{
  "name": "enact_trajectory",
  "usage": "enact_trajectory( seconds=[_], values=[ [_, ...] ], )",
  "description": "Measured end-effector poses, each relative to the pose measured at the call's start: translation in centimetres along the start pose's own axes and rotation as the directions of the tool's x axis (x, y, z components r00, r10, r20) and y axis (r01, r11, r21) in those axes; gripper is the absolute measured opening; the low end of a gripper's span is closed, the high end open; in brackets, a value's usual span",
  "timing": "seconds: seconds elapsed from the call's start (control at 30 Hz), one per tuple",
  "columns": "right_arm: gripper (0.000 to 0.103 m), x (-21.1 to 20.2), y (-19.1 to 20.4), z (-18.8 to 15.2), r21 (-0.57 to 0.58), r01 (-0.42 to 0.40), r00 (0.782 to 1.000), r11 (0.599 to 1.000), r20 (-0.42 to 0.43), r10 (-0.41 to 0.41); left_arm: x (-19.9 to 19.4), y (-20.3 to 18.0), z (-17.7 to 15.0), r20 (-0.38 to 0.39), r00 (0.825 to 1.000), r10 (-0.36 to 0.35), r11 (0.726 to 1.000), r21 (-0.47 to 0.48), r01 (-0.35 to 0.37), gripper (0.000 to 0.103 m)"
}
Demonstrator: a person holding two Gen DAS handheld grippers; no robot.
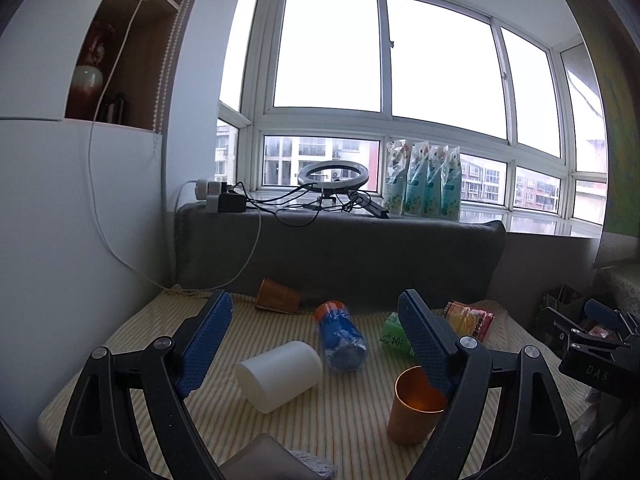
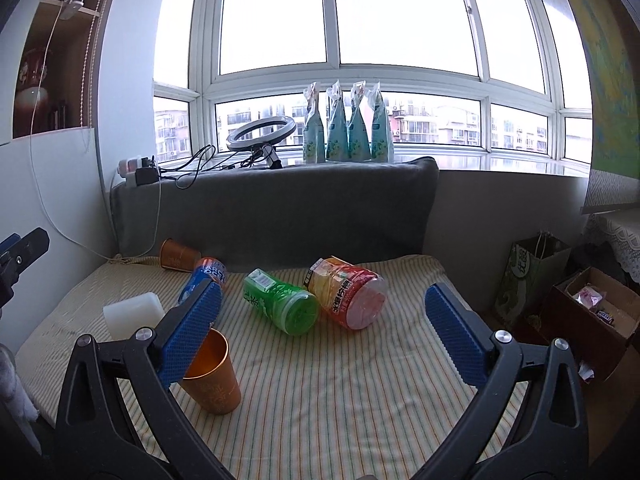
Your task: Flip cup upright
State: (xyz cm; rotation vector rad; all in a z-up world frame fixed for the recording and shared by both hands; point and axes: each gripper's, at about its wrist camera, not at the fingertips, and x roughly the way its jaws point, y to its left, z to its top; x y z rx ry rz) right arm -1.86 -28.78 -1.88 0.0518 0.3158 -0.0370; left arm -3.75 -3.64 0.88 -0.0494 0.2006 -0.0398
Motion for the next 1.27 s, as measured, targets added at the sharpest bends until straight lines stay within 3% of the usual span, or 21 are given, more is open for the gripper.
enact_trajectory(
  seconds=[1.27],
  values=[
    [0.103,0.39,0.75,-0.37,-0.01,-0.015,1.0,1.0,-0.011,0.015,-0.08,0.03,0.32,0.009,1.0,0.011,0.999,0.032,-0.011,0.085]
  ],
)
